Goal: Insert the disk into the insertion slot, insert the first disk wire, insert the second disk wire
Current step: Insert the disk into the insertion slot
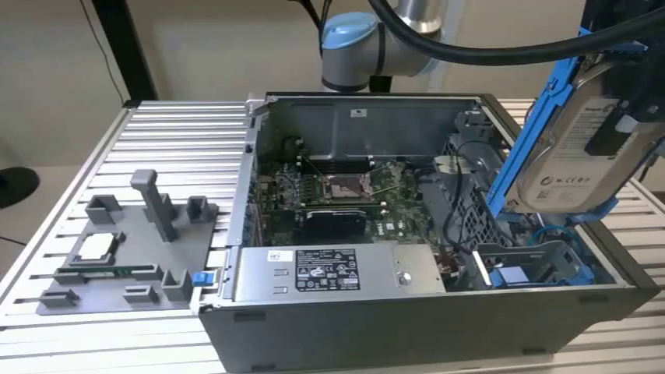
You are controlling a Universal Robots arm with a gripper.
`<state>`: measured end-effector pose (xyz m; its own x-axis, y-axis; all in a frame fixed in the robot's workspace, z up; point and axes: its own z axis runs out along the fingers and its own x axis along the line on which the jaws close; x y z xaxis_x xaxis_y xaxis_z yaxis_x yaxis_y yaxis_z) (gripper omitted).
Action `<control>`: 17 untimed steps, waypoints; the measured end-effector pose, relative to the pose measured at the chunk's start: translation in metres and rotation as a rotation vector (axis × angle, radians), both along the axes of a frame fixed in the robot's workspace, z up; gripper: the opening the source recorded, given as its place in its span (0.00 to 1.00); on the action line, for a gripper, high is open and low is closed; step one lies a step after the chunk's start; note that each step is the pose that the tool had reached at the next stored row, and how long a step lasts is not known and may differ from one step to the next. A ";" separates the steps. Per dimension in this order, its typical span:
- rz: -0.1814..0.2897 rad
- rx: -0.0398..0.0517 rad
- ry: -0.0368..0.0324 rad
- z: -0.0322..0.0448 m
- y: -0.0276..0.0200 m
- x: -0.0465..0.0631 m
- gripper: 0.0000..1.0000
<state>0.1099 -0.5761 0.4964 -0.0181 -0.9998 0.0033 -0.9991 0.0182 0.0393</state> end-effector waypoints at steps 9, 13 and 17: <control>0.000 0.0031 0.0000 -0.0034 -0.0021 0.003 0.00; 0.000 0.0067 0.0000 -0.0062 -0.0040 0.008 0.00; 0.000 0.0081 0.0000 -0.0087 -0.0048 0.012 0.00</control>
